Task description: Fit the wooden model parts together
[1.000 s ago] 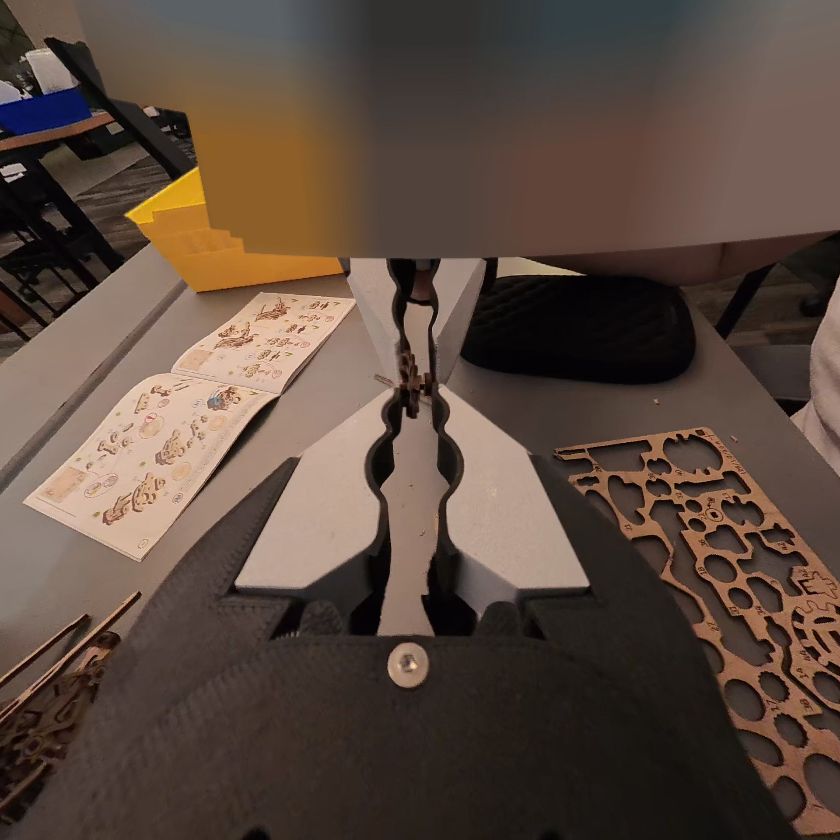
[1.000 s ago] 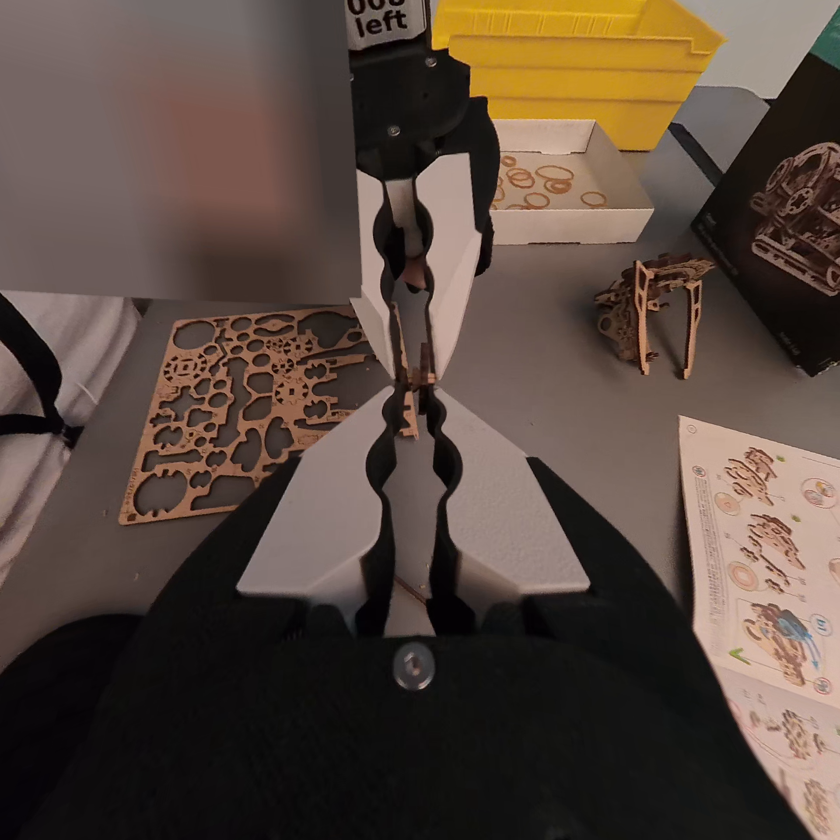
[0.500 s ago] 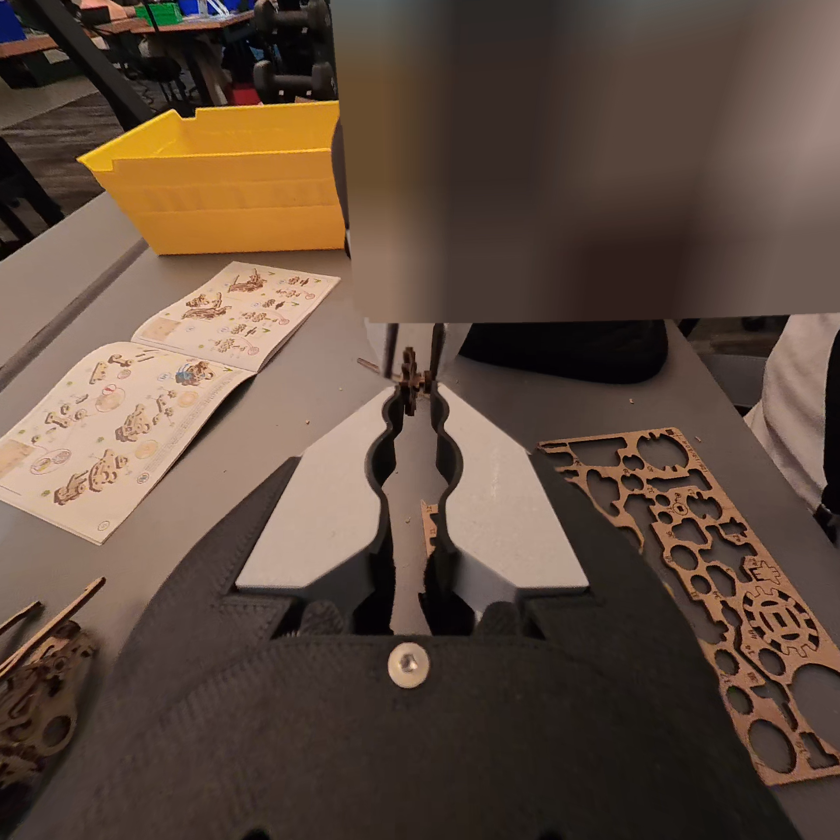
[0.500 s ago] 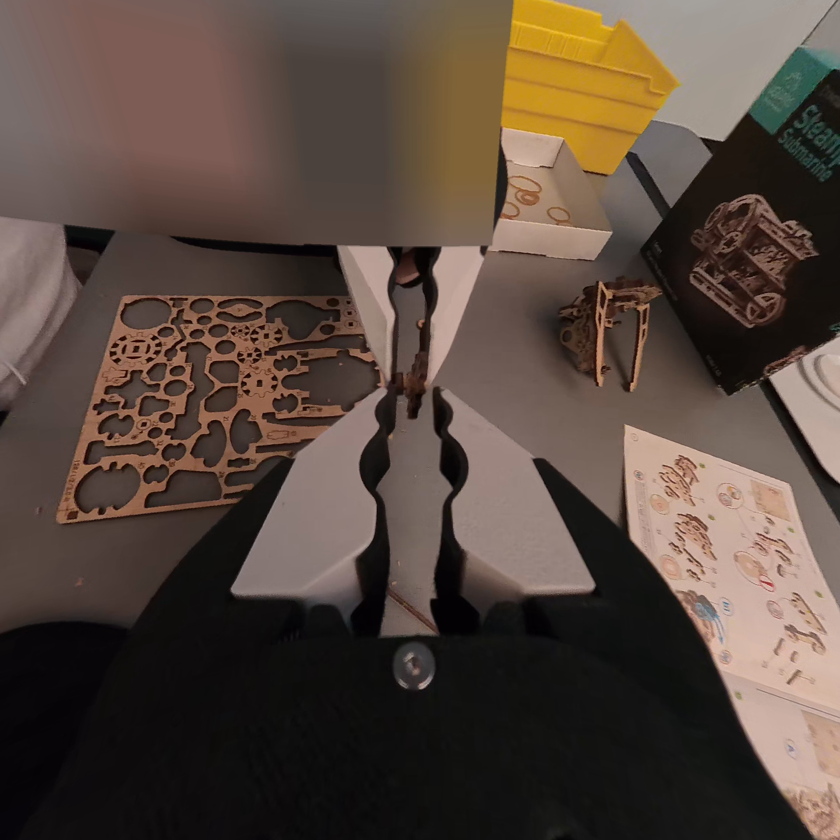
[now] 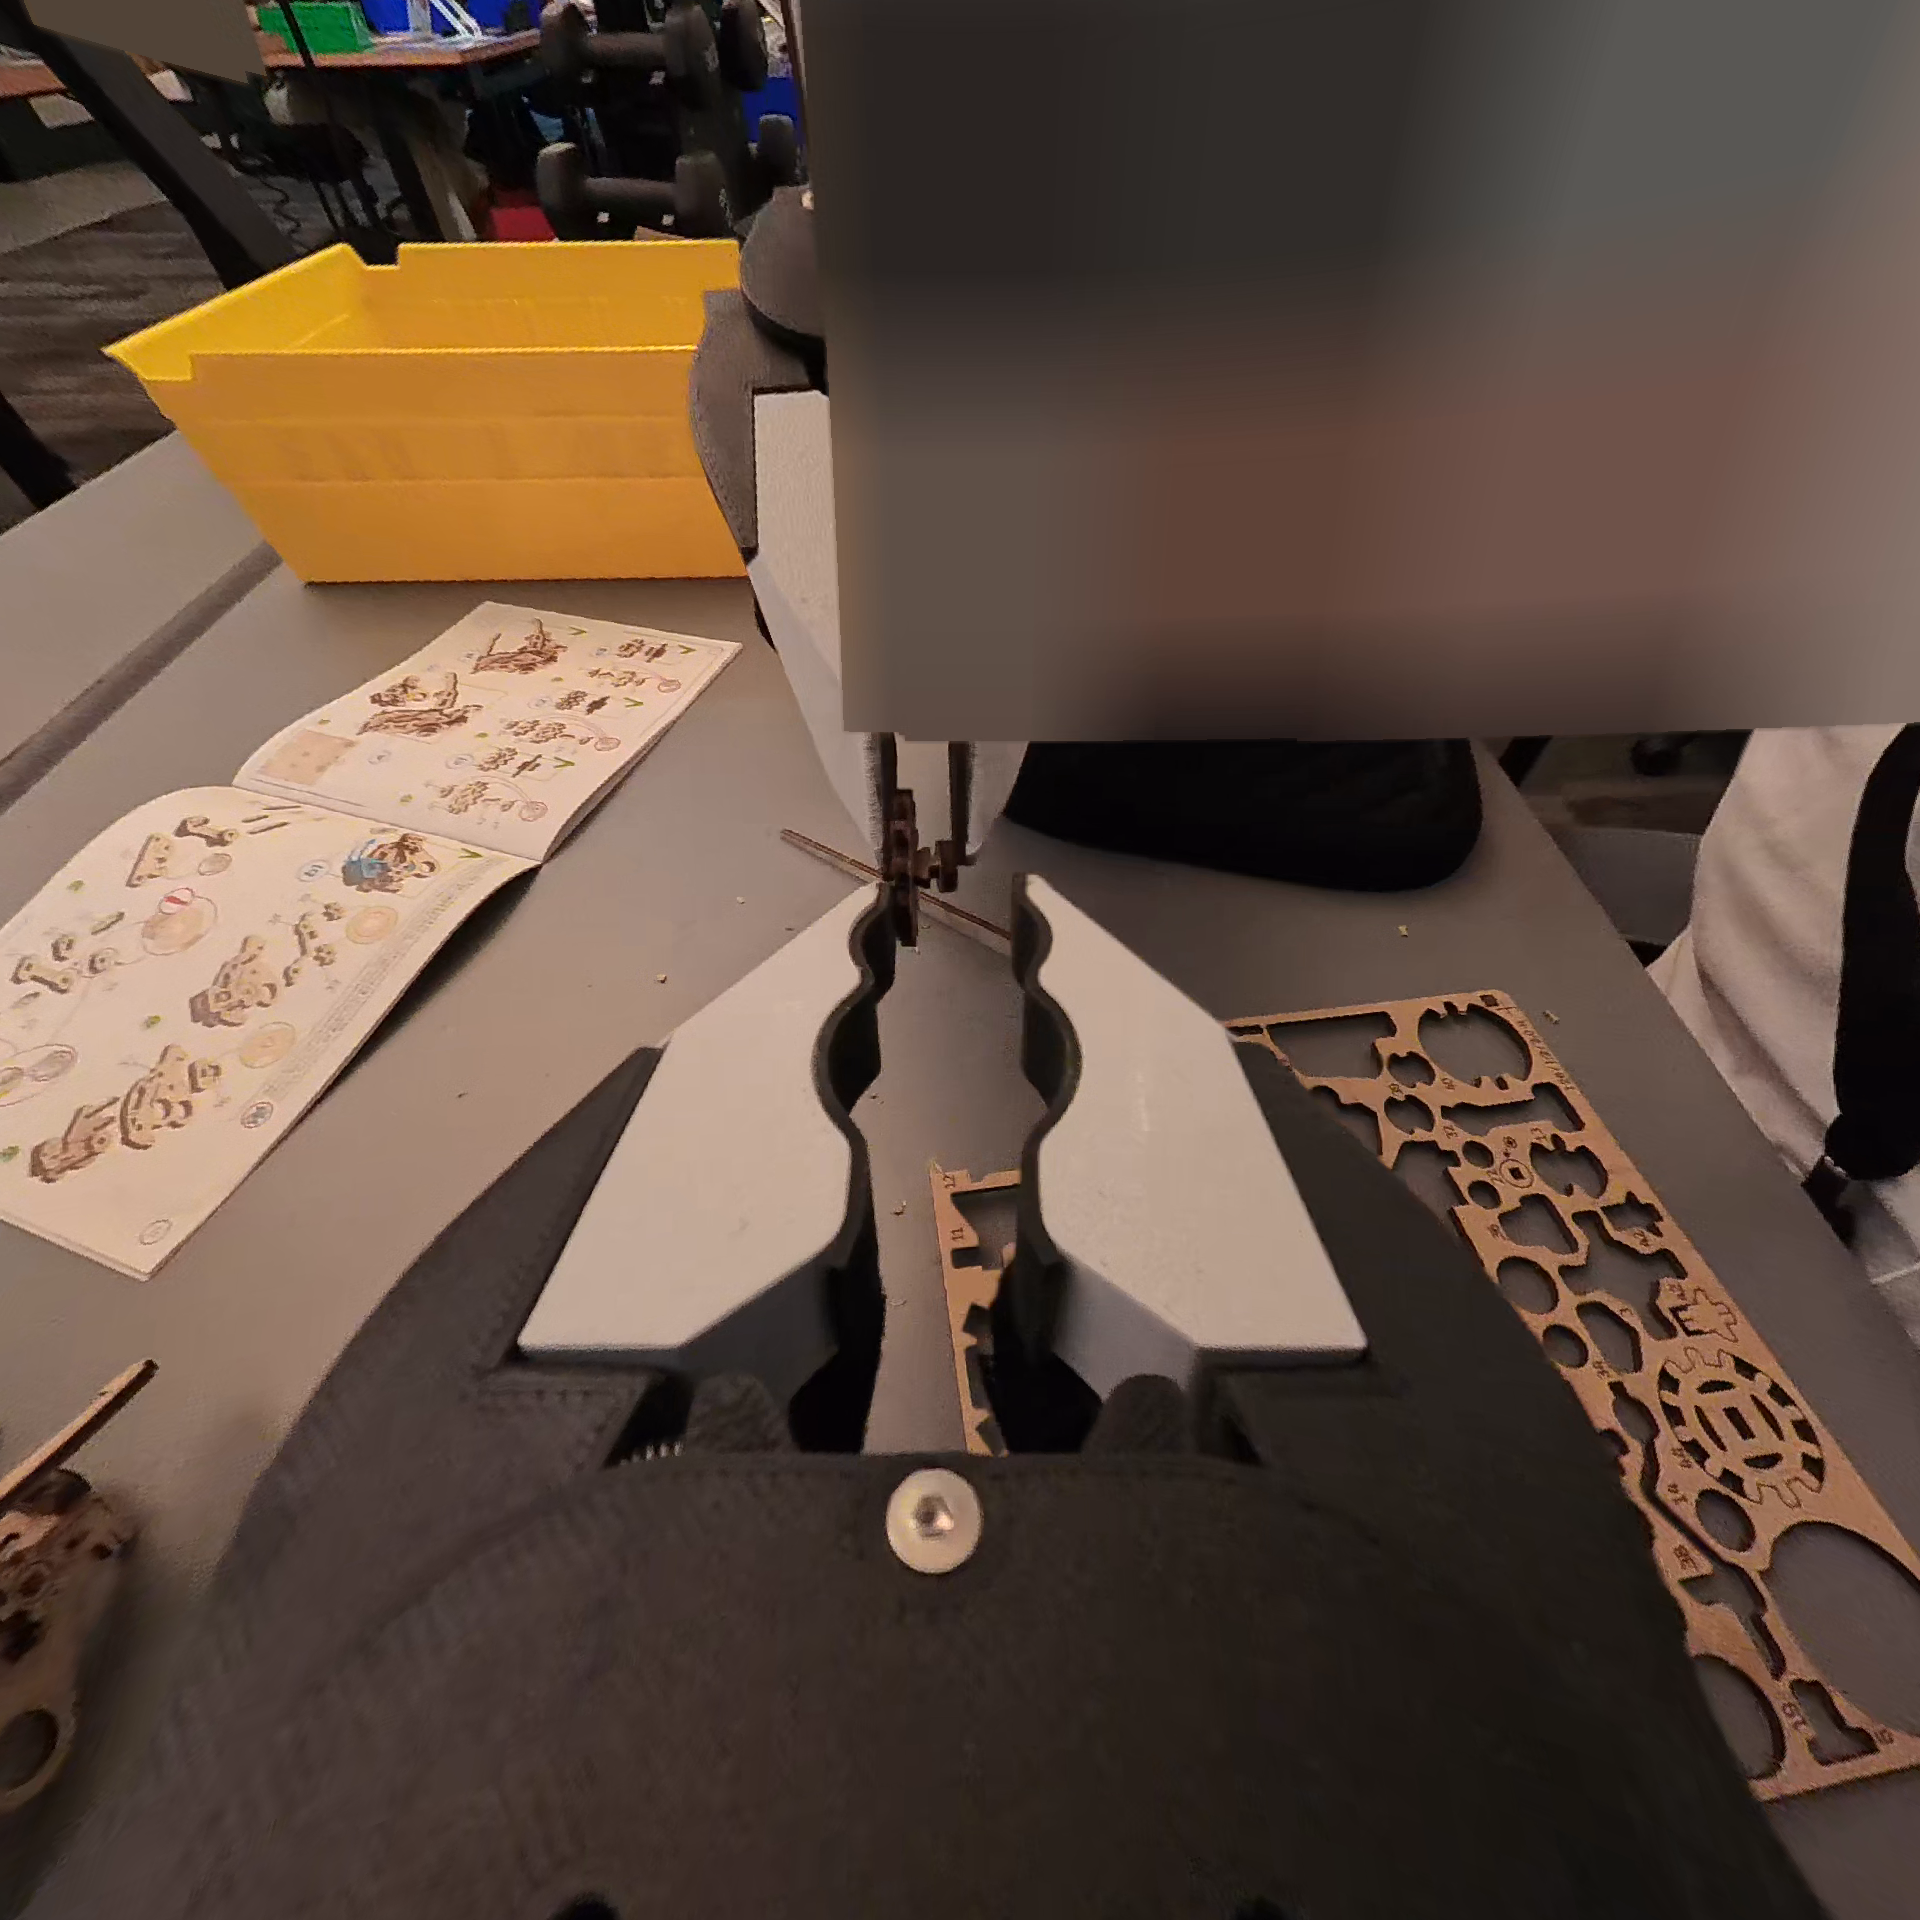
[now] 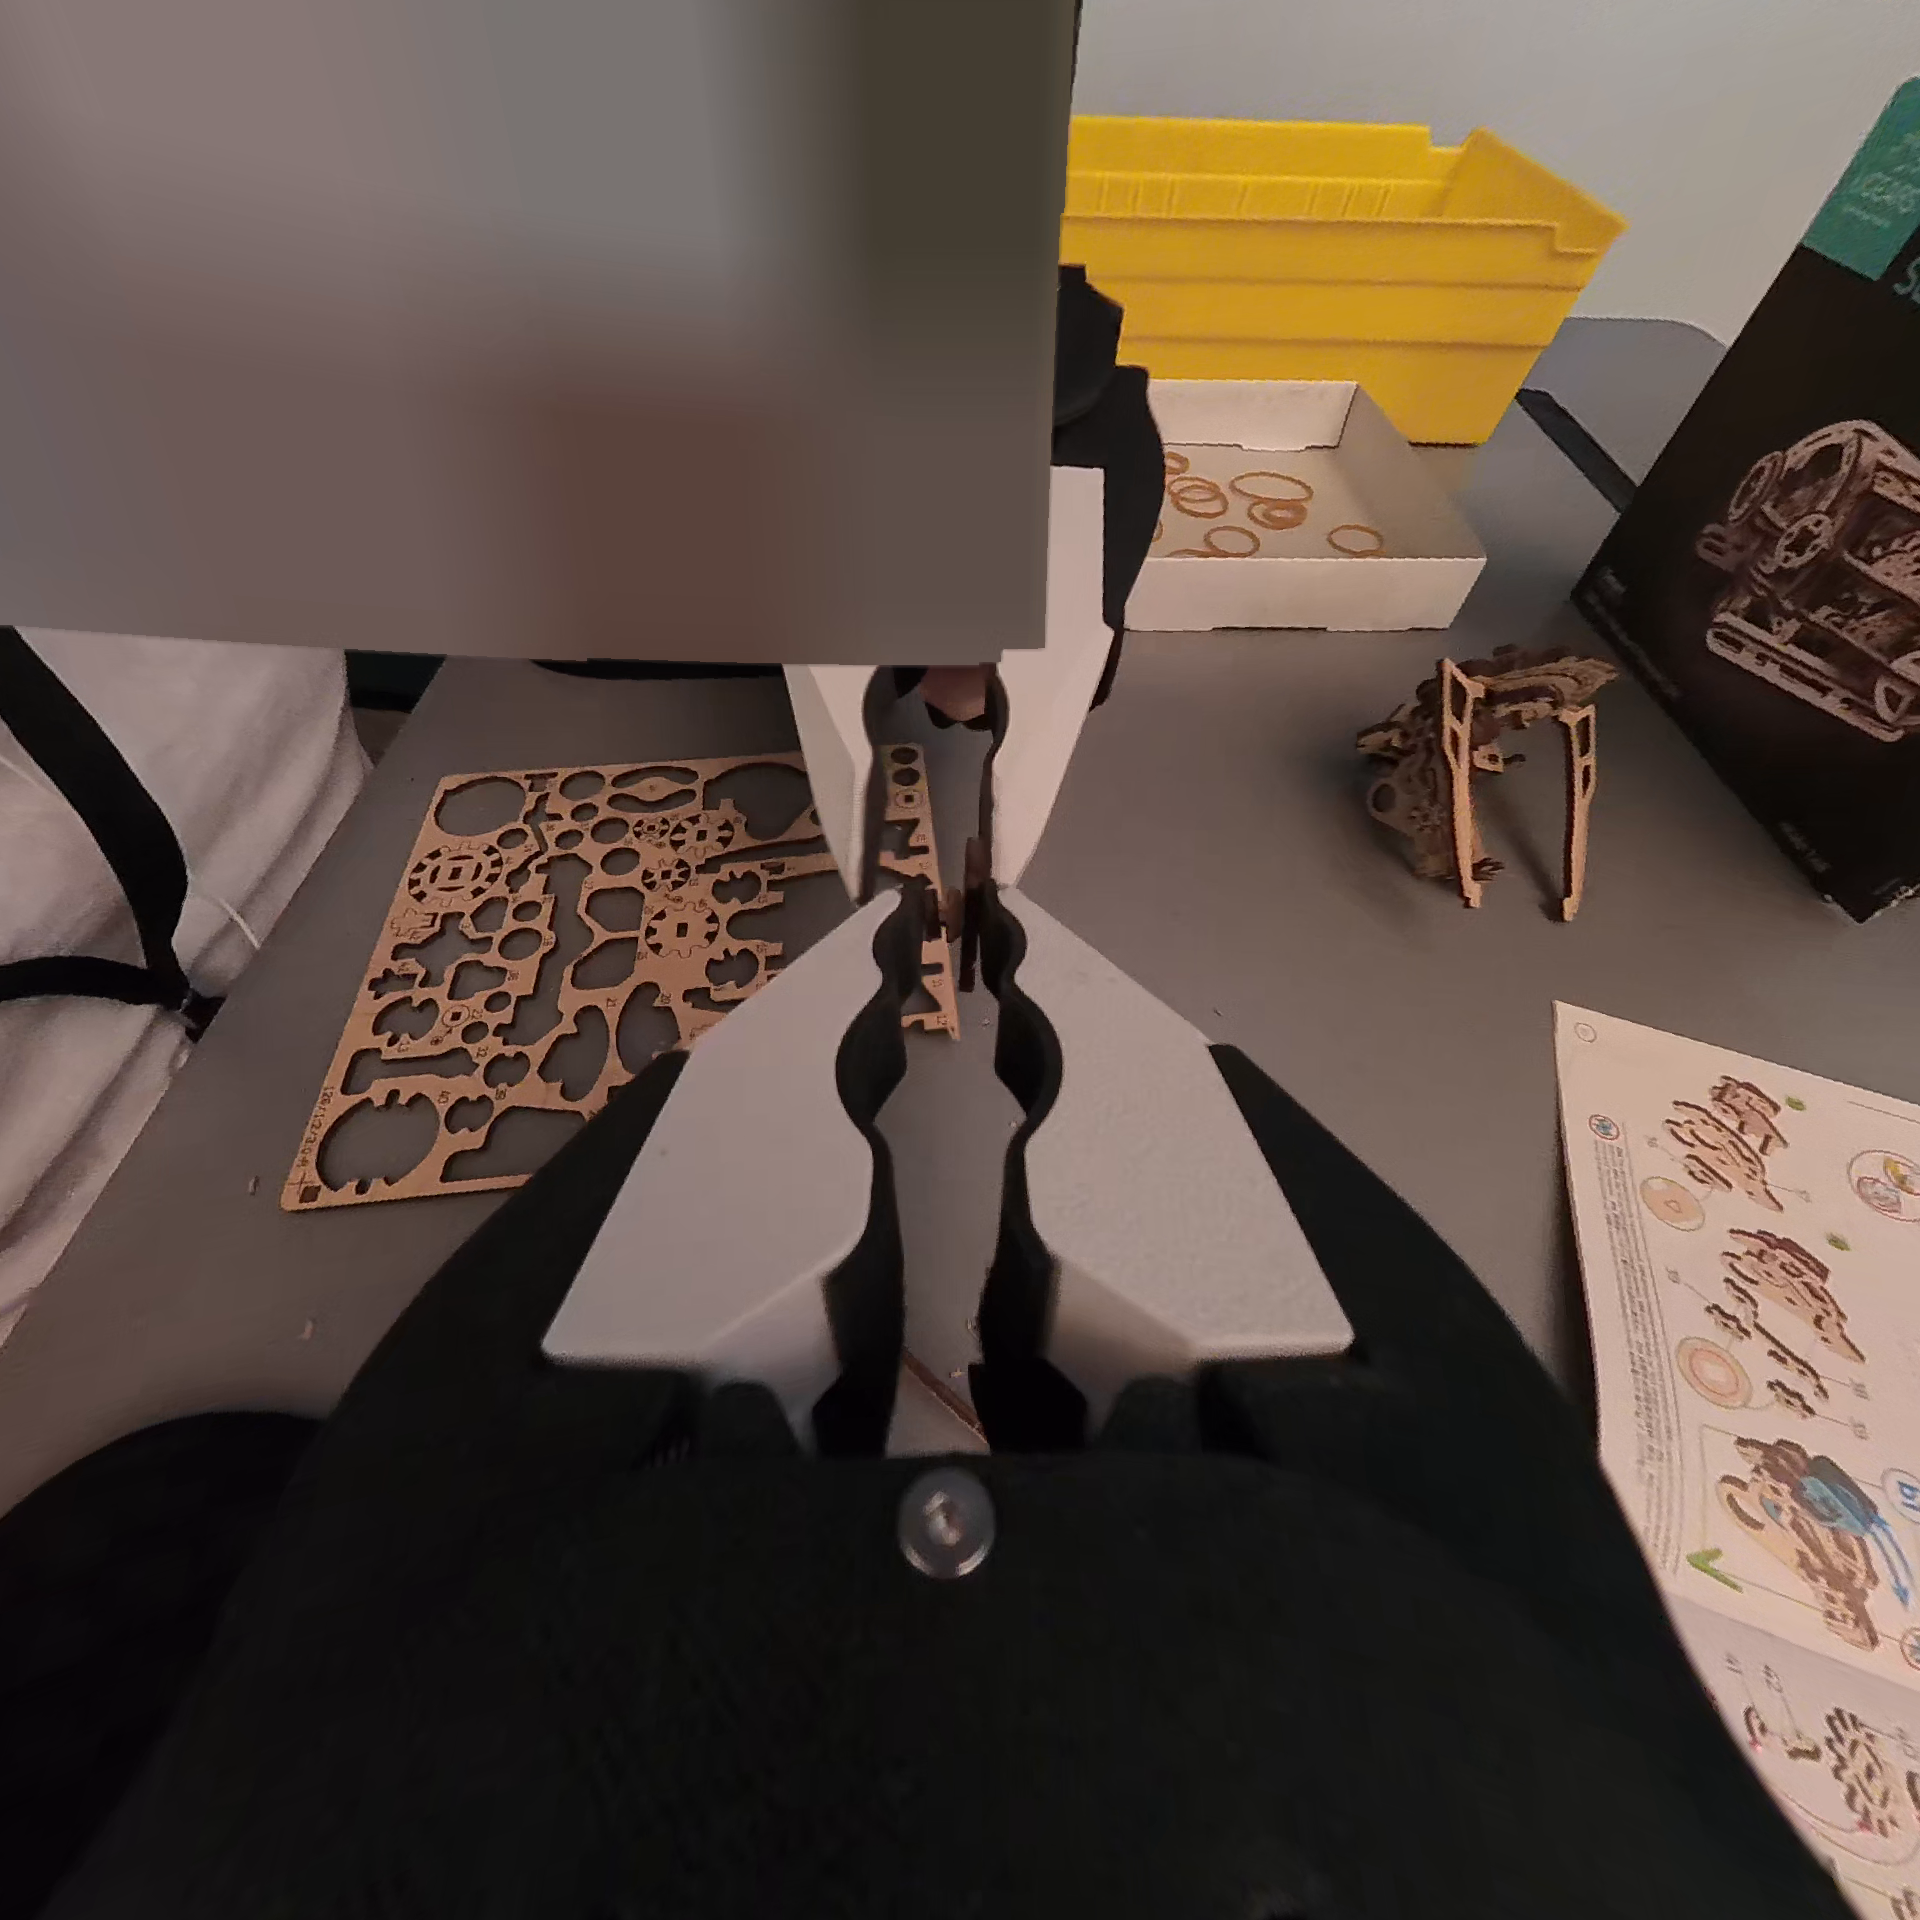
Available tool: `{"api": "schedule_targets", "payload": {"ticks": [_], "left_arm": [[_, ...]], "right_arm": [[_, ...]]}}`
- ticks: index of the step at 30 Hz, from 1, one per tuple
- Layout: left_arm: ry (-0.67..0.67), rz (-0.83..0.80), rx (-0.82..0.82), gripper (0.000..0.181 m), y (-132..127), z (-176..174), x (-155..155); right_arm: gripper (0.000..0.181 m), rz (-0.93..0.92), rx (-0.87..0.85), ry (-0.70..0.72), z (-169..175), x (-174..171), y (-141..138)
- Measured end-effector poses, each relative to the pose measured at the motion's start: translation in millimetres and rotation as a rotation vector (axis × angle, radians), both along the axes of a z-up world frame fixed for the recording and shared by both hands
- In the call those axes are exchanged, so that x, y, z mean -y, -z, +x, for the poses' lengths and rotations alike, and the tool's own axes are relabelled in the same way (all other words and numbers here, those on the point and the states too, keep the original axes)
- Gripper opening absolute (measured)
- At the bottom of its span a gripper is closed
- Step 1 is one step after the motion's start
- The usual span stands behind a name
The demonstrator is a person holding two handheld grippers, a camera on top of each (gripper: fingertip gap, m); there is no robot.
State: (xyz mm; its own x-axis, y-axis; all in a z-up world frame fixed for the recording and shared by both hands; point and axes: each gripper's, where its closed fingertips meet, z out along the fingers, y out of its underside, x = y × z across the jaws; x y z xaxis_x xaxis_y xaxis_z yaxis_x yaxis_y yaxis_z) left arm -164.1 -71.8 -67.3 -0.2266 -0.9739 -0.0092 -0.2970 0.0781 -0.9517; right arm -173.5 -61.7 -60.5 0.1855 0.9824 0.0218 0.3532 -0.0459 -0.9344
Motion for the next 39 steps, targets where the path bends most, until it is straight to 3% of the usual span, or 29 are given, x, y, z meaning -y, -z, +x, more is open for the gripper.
{"api": "schedule_targets", "payload": {"ticks": [8,15,27,34,39], "left_arm": [[-0.049,-0.027,0.027,0.009,-3.6,1.7,-7.8],[-0.054,0.115,0.003,0.008,-3.6,0.2,-4.9],[-0.053,0.173,-0.028,0.008,-0.1,-0.7,-2.5],[-0.049,0.008,0.061,0.01,-11.5,1.0,-5.4],[-0.058,0.035,0.066,0.009,-11.9,0.2,-7.6]], "right_arm": [[0.009,-0.008,-0.077,0.011,-3.1,-3.7,-7.3],[0.009,0.031,-0.079,-0.017,-4.5,0.5,-7.2],[0.008,0.05,-0.069,-0.043,-5.8,3.7,-4.4],[0.008,0.061,-0.142,-0.035,-3.7,1.0,-15.3],[0.008,0.03,-0.175,-0.018,-4.6,-2.7,-17.2]]}}
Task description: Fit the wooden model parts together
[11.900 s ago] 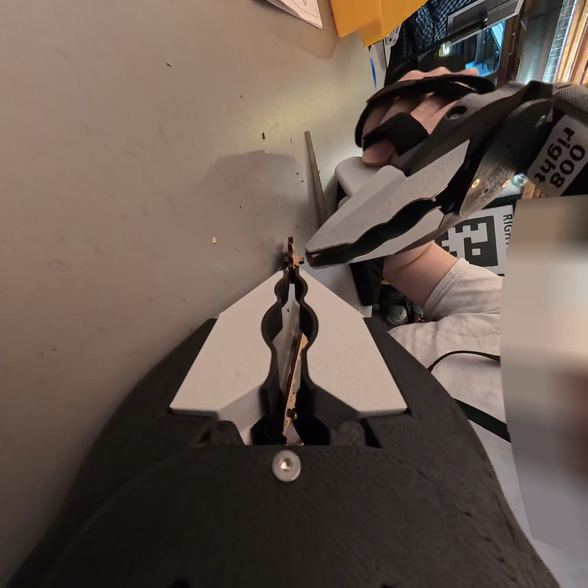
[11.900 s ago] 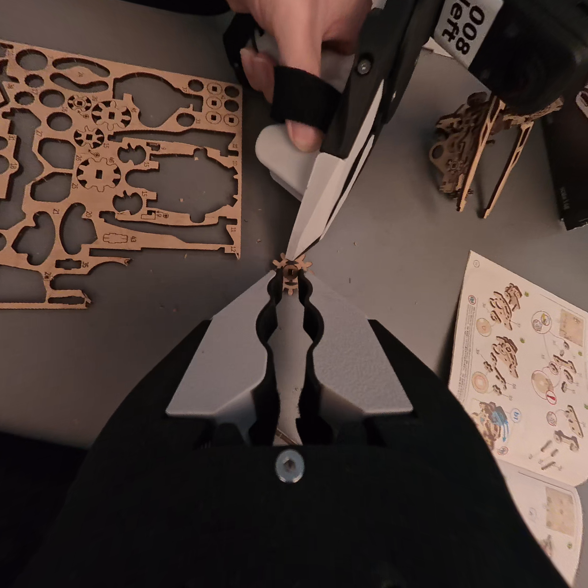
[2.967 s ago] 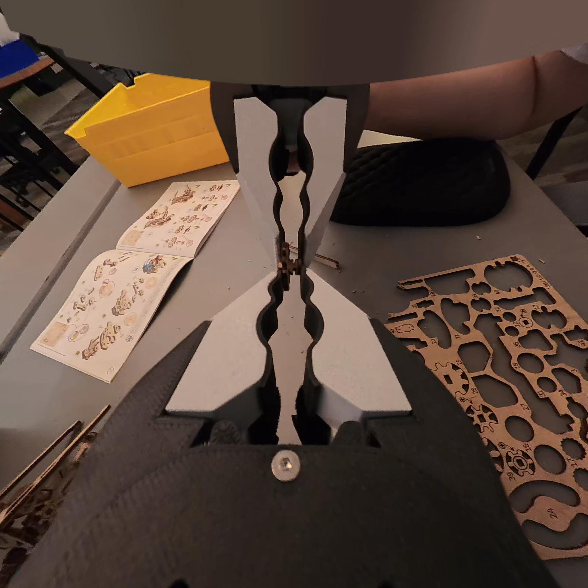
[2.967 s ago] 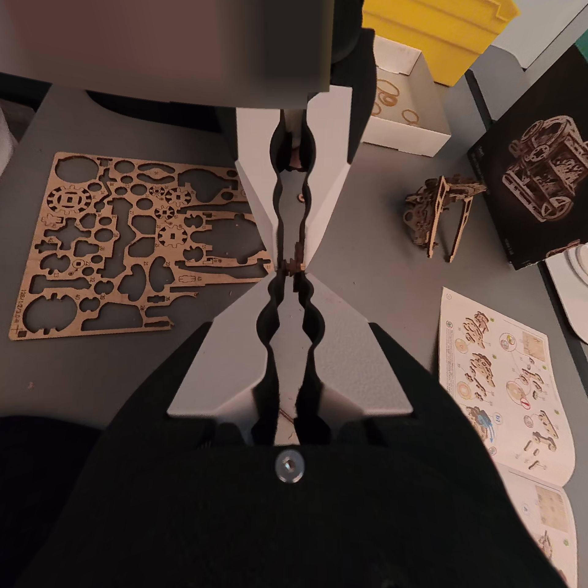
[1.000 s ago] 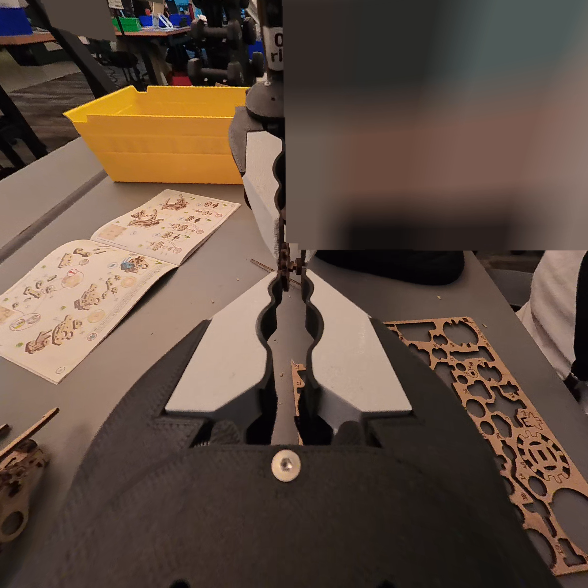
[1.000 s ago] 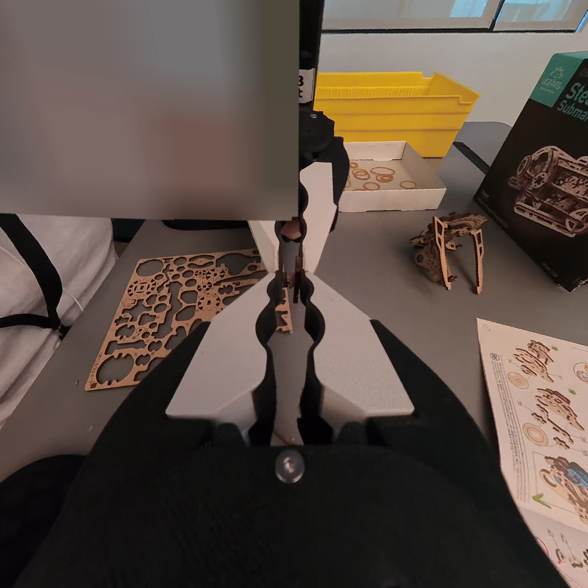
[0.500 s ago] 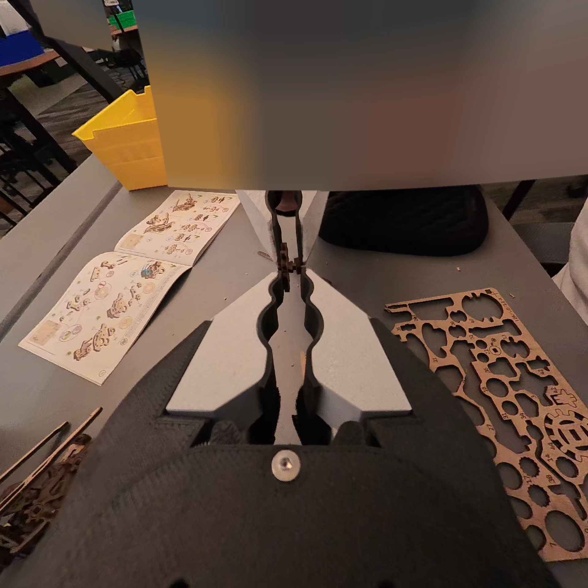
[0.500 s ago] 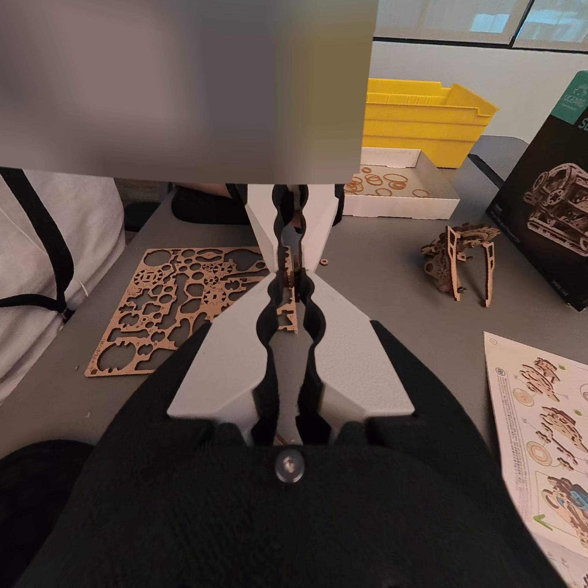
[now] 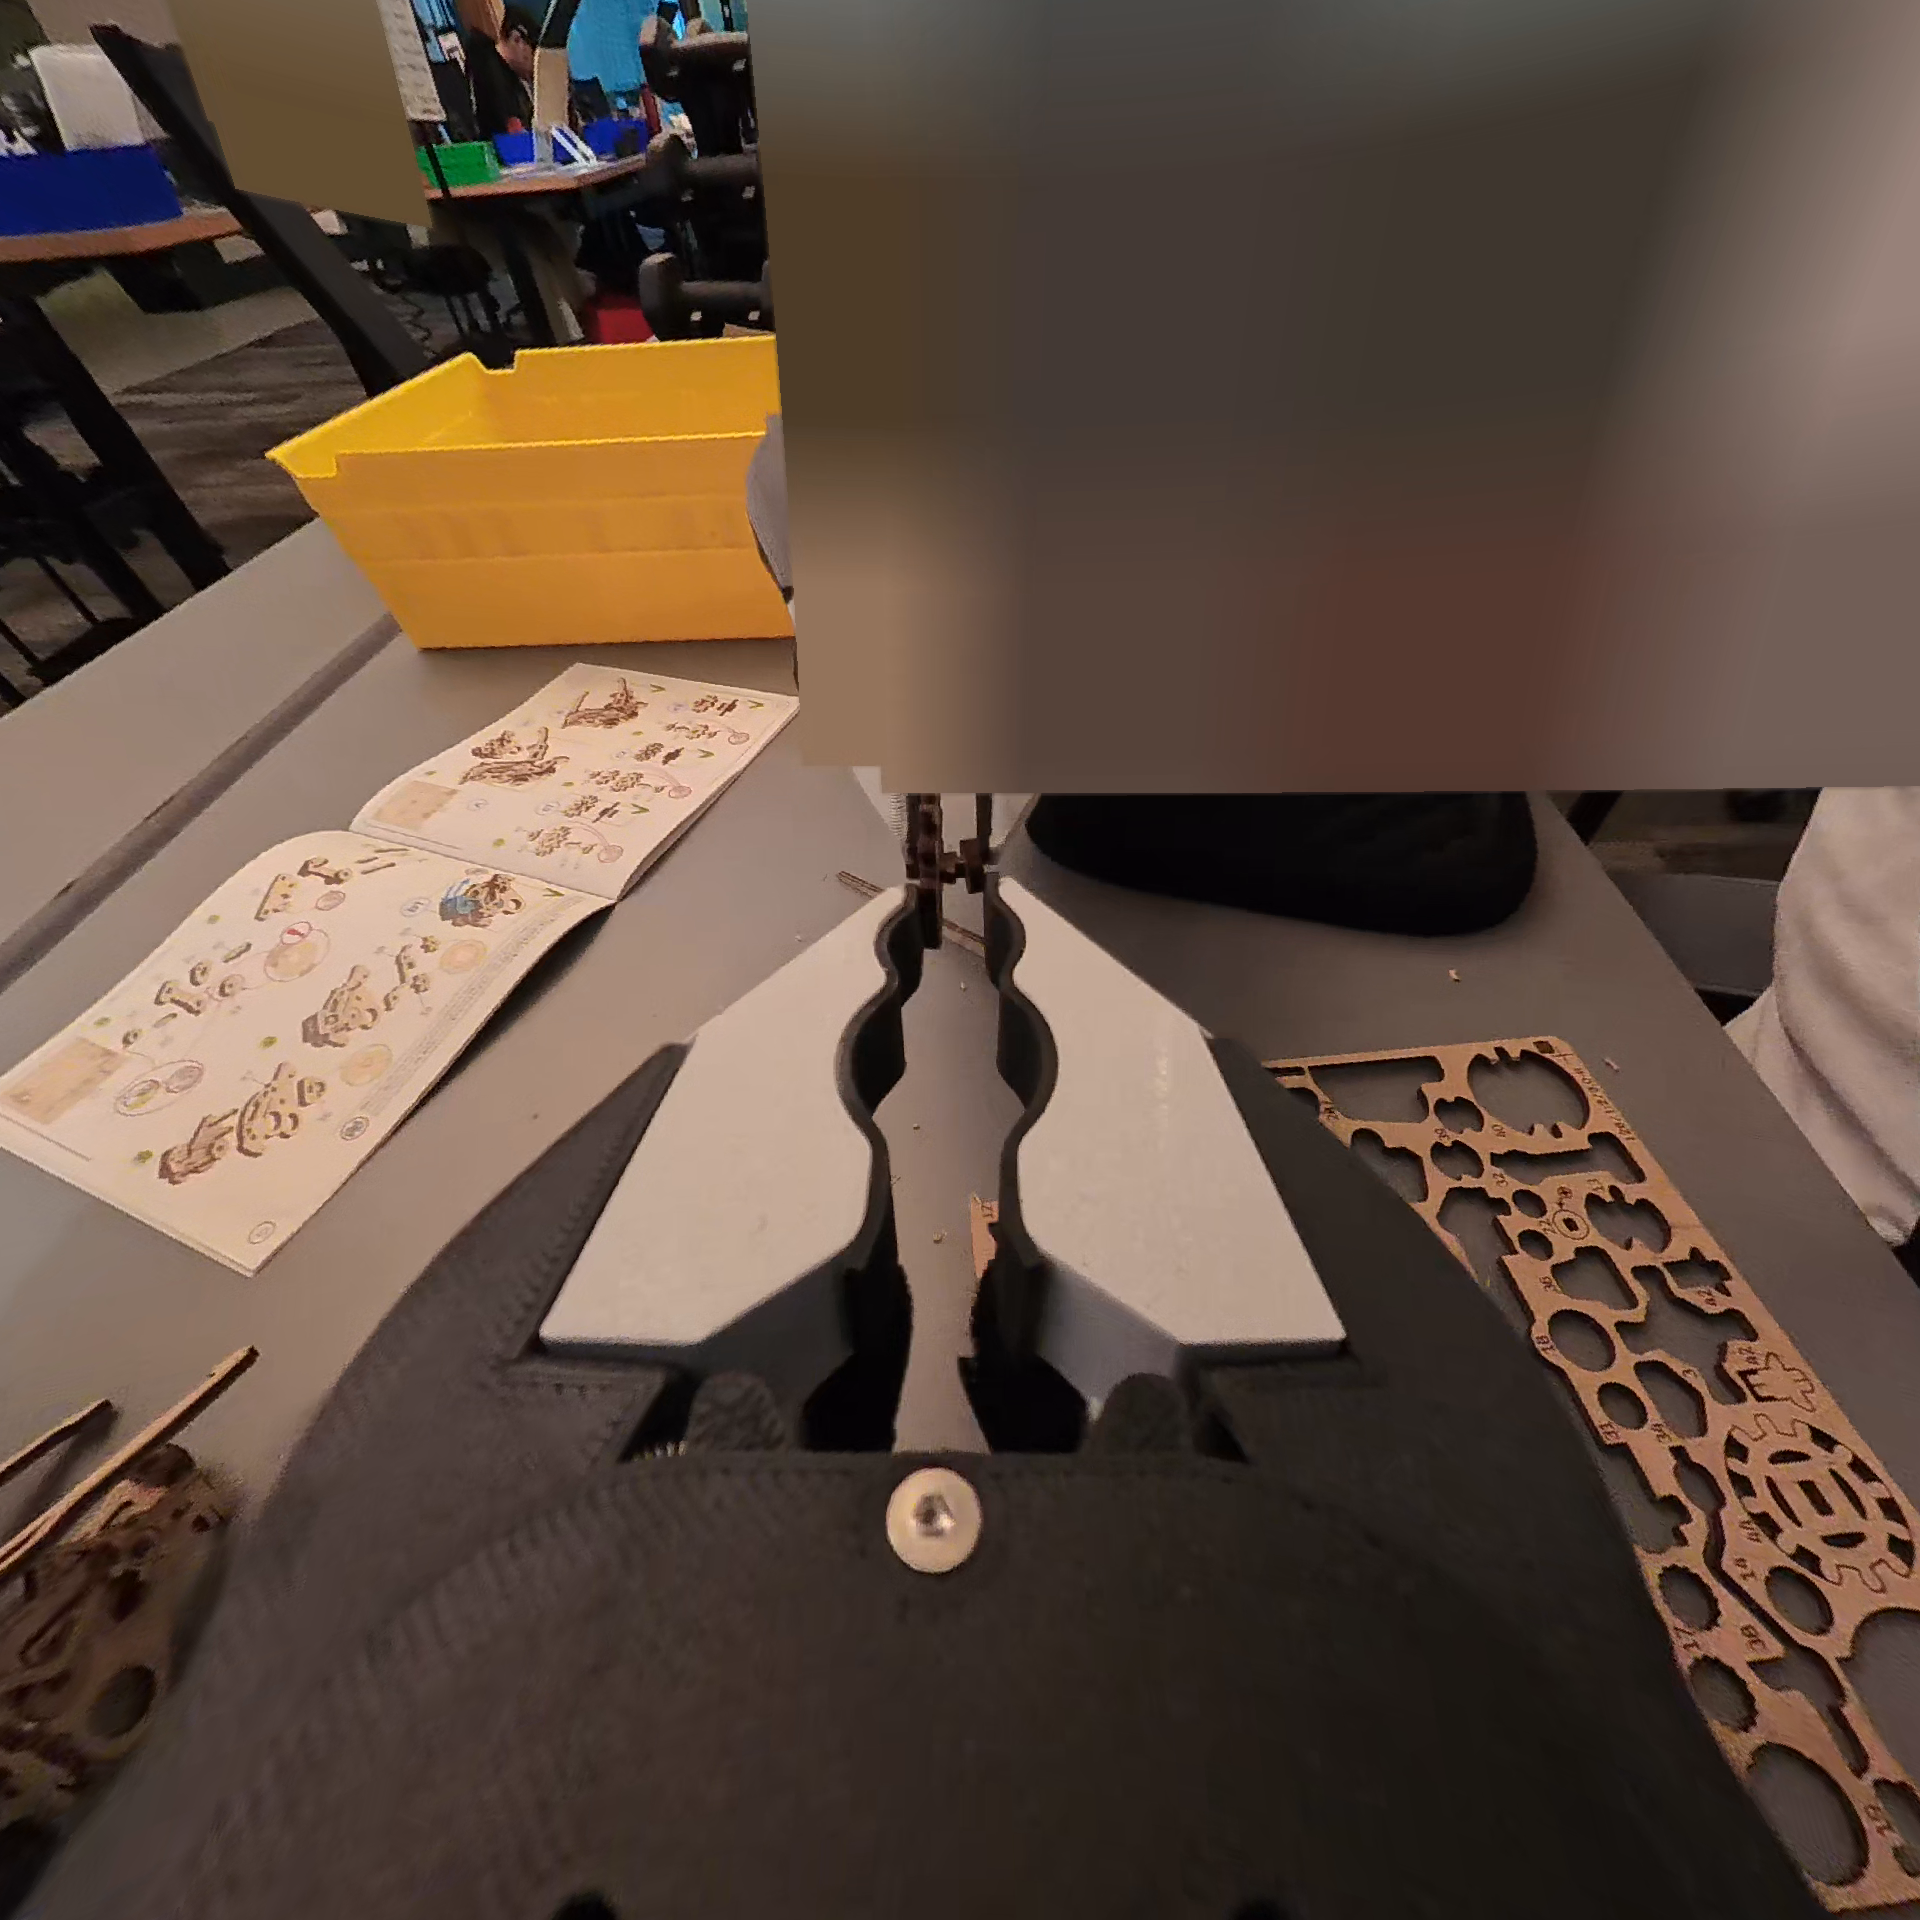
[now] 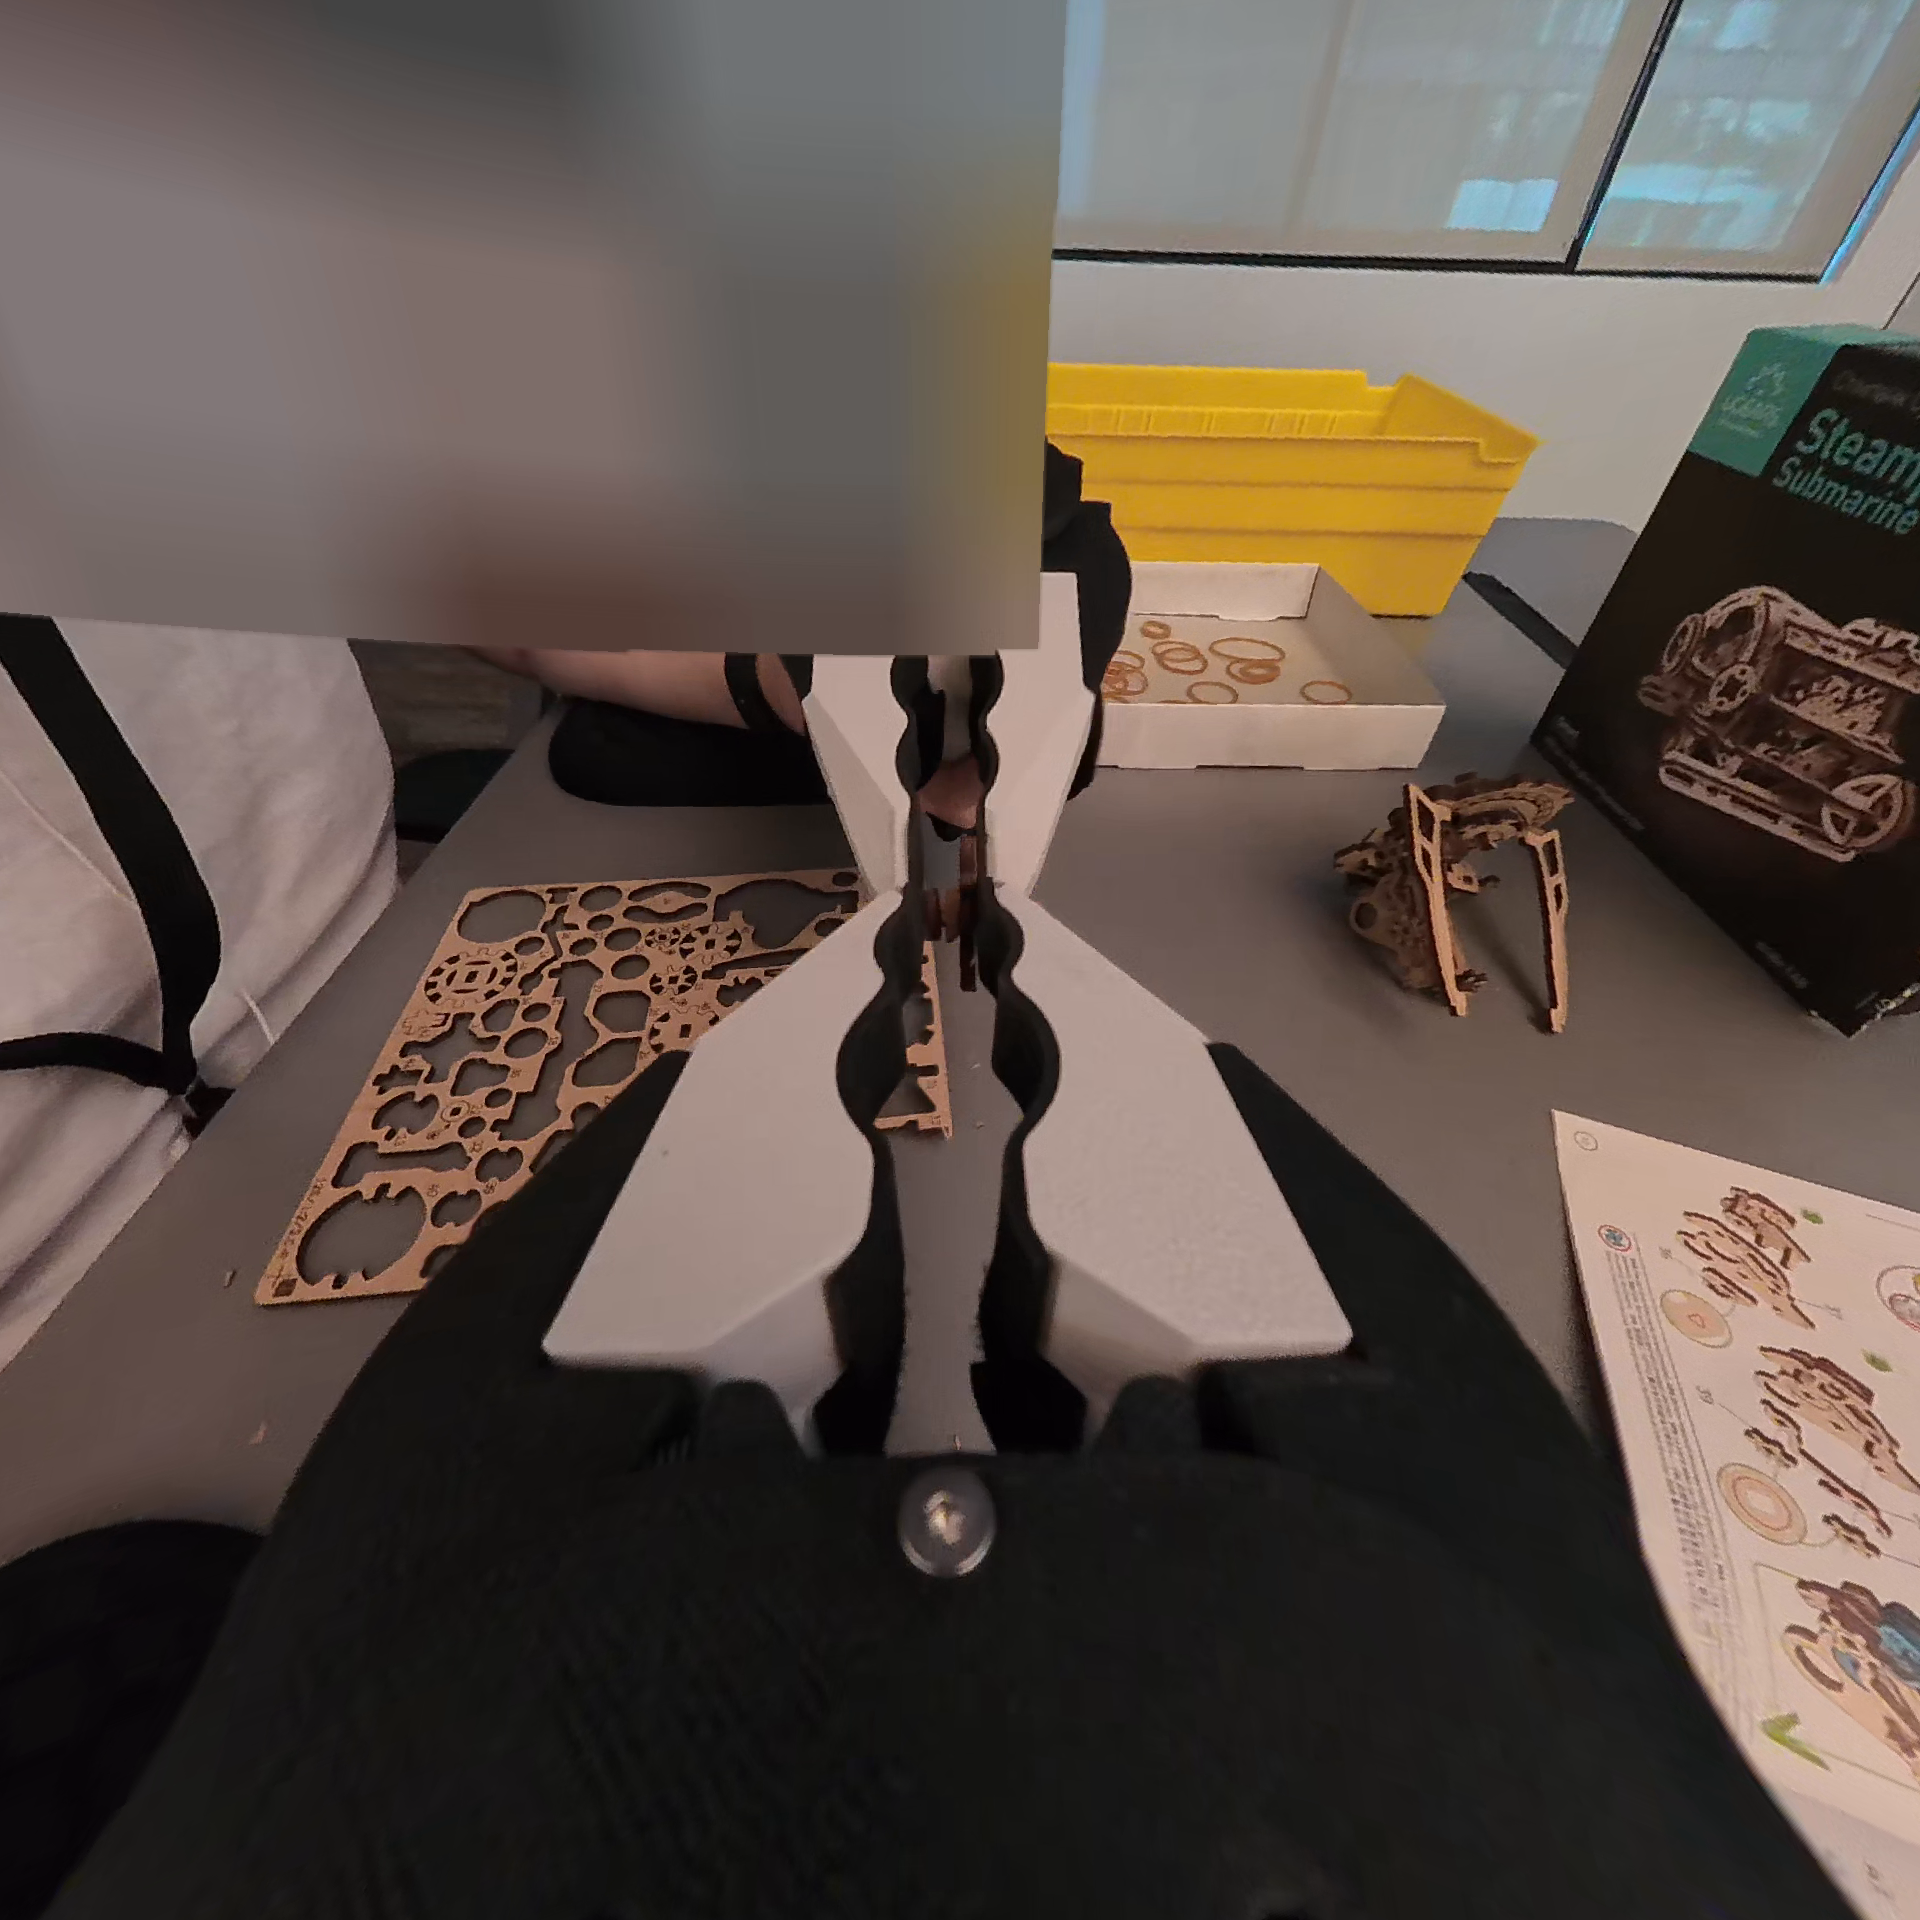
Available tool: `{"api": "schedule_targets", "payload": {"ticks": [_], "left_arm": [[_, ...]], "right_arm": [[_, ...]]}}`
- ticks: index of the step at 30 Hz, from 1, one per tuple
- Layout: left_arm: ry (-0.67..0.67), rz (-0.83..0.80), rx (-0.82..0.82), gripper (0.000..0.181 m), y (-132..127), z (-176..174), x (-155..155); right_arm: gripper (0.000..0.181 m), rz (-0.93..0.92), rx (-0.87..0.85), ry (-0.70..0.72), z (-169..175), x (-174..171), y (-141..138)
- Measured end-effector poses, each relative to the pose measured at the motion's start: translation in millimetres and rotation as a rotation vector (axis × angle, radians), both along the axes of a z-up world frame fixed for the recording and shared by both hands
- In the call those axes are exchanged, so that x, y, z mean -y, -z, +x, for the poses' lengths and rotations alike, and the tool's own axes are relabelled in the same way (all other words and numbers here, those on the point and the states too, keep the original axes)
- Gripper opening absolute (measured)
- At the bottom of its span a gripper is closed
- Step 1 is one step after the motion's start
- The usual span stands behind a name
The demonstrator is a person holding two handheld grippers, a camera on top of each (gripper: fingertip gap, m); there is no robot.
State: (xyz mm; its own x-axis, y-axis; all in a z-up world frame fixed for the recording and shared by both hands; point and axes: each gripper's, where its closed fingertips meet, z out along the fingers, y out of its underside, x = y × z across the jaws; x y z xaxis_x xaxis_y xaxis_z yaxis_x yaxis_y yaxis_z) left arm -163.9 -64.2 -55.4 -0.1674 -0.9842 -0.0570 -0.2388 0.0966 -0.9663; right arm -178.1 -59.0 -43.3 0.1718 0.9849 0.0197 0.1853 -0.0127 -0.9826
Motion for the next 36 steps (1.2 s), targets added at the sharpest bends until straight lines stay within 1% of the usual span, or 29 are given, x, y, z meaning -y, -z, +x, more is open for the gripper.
{"api": "schedule_targets", "payload": {"ticks": [2,5,10,11,14,15,16,18,20,21,23,25,28,31,36], "left_arm": [[-0.008,-0.029,-0.03,0.008,4.2,1.0,-1.7],[-0.012,-0.057,-0.033,0.008,3.1,1.8,-2.2],[-0.01,-0.101,-0.038,0.009,5.8,4.9,-0.3],[-0.009,-0.116,-0.028,0.013,5.1,4.8,-0.8],[-0.005,-0.178,-0.039,0.015,7.1,3.8,-3.2],[0.002,-0.2,-0.031,0.014,5.9,4.0,-2.8],[0.013,-0.224,-0.017,0.007,3.3,4.1,-1.5],[0.01,-0.269,-0.002,0.004,1.1,4.1,-2.9],[0.024,-0.323,-0.023,0.0,3.4,4.0,-2.0],[0.018,-0.325,-0.035,0.0,5.4,4.2,-2.9],[-0.009,-0.291,-0.043,0.0,7.9,4.3,-6.0],[-0.014,-0.26,-0.056,0.0,9.3,4.2,-5.8],[-0.026,-0.213,-0.061,0.0,10.9,5.1,-5.5],[-0.04,-0.154,-0.066,0.0,11.5,6.1,-4.8],[-0.035,-0.17,-0.067,0.0,10.1,7.2,-1.9]], "right_arm": [[0.009,-0.015,0.025,0.013,1.3,-2.6,4.5],[0.013,-0.02,0.039,0.023,1.9,-2.9,3.7],[0.01,-0.012,0.076,0.024,3.7,-2.0,6.8],[0.009,-0.018,0.061,0.028,3.9,-3.1,5.7],[0.009,-0.102,-0.023,0.024,5.3,-6.0,-1.1],[0.009,-0.132,-0.057,0.019,5.5,-6.4,-4.6],[0.009,-0.161,-0.073,0.004,4.8,-5.0,-5.6],[0.009,-0.188,-0.078,-0.006,2.6,-4.4,-4.3],[0.009,-0.203,-0.071,-0.012,1.1,-3.9,-1.7],[0.01,-0.209,-0.056,-0.004,1.6,-5.2,0.6],[0.017,-0.198,-0.035,0.002,1.4,-5.1,2.2],[0.017,-0.16,0.004,0.016,0.7,-4.7,4.4],[0.012,-0.11,0.051,0.049,0.7,-6.5,6.8],[0.012,-0.103,0.071,0.051,0.2,-5.9,8.1],[0.013,-0.061,0.09,0.043,1.4,-3.6,7.0]]}}
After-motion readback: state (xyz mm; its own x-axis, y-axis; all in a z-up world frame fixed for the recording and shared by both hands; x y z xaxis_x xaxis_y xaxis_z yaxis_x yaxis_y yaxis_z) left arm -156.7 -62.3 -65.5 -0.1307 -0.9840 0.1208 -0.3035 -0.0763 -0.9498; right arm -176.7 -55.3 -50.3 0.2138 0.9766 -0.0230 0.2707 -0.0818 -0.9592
